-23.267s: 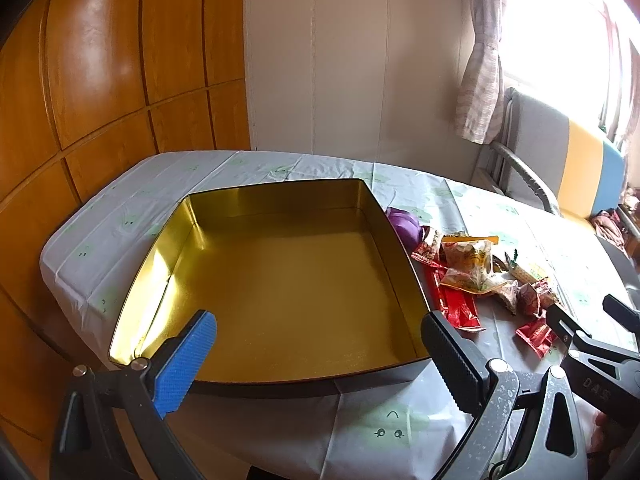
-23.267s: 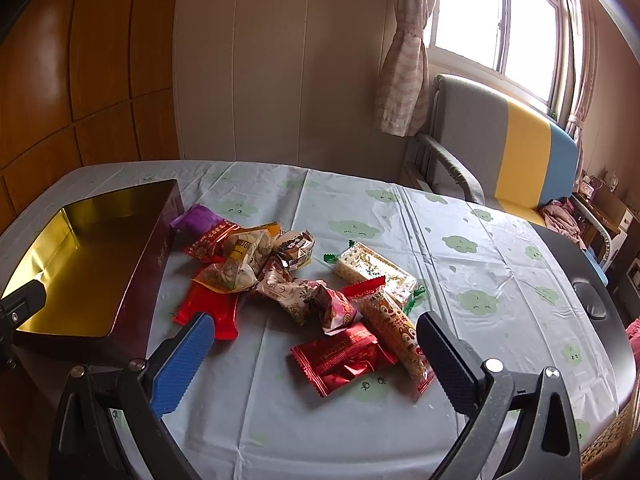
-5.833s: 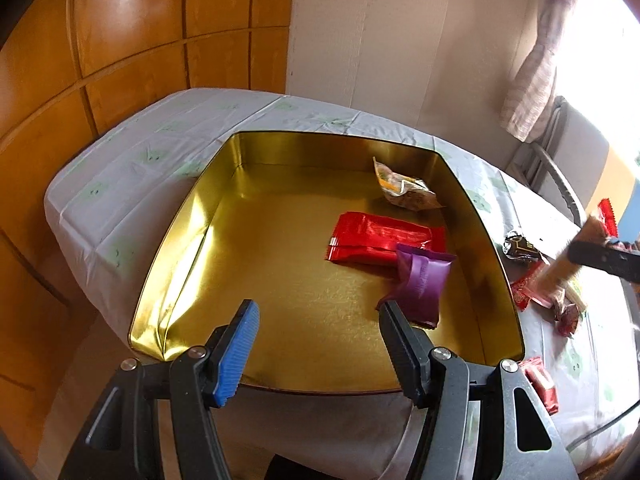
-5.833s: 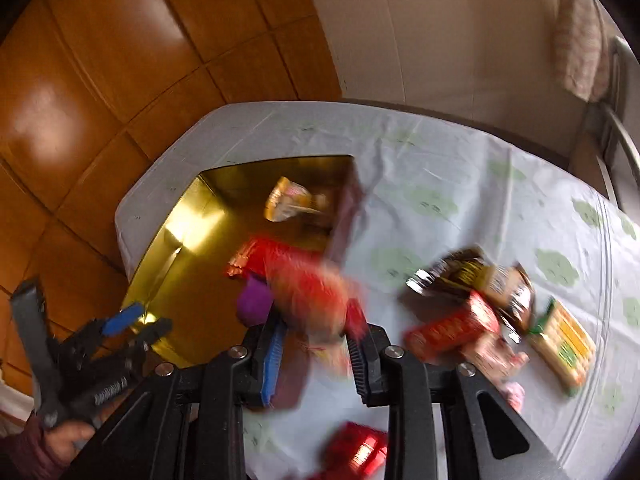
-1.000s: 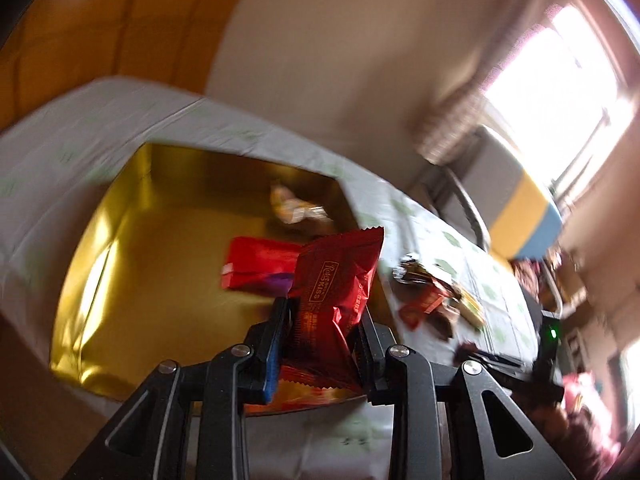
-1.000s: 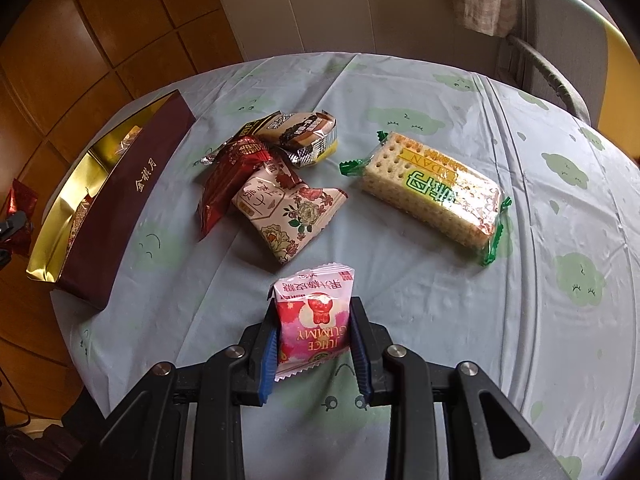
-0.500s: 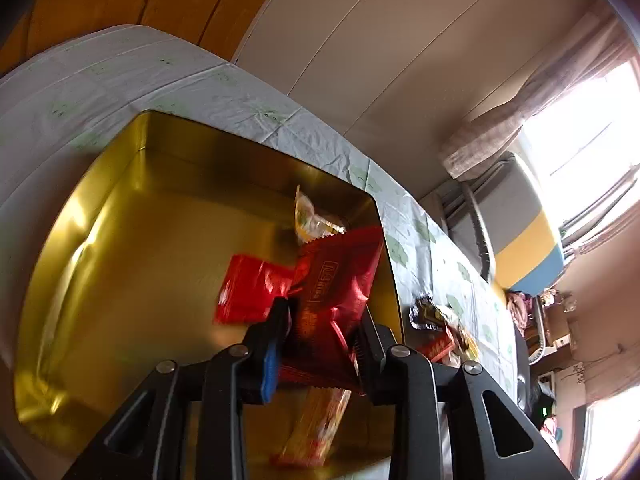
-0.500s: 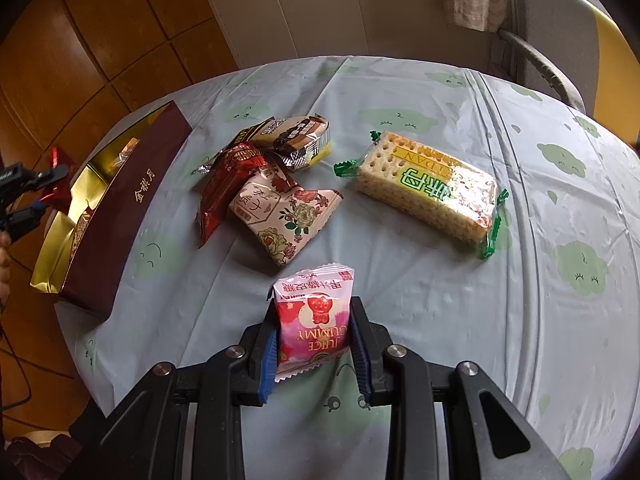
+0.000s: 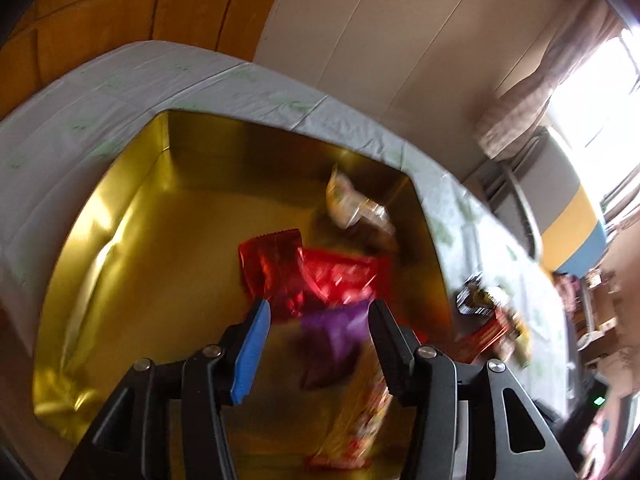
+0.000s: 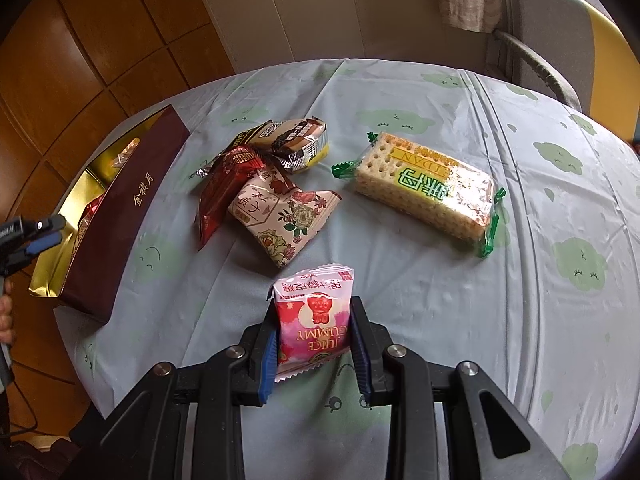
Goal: Organize snacks
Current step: 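Carry the red packet over the gold tray and open the left tool, then carry the pink packet over the gold tray and open the right tool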
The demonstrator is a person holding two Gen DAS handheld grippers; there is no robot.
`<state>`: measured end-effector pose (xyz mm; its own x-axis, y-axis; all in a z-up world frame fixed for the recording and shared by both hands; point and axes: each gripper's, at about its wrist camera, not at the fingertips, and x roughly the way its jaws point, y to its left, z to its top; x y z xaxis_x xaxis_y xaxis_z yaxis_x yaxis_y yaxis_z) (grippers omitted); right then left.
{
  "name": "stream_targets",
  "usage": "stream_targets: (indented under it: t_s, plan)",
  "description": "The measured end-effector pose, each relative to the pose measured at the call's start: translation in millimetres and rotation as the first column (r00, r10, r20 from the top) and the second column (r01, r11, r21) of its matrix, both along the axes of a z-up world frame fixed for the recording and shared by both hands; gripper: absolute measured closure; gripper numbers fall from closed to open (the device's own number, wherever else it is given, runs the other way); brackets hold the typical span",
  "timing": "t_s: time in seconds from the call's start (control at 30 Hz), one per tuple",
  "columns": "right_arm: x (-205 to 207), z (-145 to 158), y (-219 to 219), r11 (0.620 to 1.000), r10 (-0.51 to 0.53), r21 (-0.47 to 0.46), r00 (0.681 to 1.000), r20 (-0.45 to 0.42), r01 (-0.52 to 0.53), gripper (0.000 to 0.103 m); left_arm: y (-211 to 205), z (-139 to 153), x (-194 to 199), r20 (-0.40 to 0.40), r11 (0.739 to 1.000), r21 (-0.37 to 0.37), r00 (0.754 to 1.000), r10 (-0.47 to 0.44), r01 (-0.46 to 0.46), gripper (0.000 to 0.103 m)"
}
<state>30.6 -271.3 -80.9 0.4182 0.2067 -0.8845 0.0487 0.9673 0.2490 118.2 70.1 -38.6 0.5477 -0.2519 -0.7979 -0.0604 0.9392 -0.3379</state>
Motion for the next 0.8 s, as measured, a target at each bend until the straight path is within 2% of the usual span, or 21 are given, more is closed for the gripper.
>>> stream_targets:
  t_s: [0.1, 0.2, 0.4, 0.5, 0.6, 0.8]
  plan:
    - [-0.1, 1.1, 4.4, 1.000, -0.004, -0.021, 1.000, 0.000, 0.004, 0.071, 0.8, -4.0, -17.2, -0.013, 0.997, 0.071, 1.000, 0.022, -0.021, 0.051]
    - [0.2, 2.3, 8.2, 0.999, -0.008, -0.046, 1.000, -0.007, 0.007, 0.071, 6.0, -4.8, -31.8, -0.011, 0.995, 0.096, 0.999, 0.042, -0.040, 0.051]
    - [2.7, 5.7, 14.1, 0.998, -0.003, -0.066, 0.999, -0.034, 0.001, 0.072, 18.8, 6.9, -56.0, 0.053, 0.983, 0.173, 0.997, 0.058, -0.066, 0.051]
    - [3.0, 10.1, 15.9, 0.999, -0.019, -0.043, 0.999, -0.037, 0.018, 0.072, 25.3, 10.7, -62.8, 0.076, 0.979, 0.188, 0.995, 0.065, -0.078, 0.051]
    - [2.8, 26.3, 26.2, 1.000, 0.000, -0.030, 1.000, -0.001, 0.000, 0.072, 32.6, 11.5, -64.5, 0.082, 0.979, 0.182, 0.994, 0.078, -0.092, 0.051]
    - [12.3, 59.0, 73.3, 0.990, 0.135, 0.026, 0.988, 0.071, -0.137, 0.072, 41.9, 9.5, -66.5, 0.085, 0.981, 0.158, 0.991, 0.103, -0.116, 0.051]
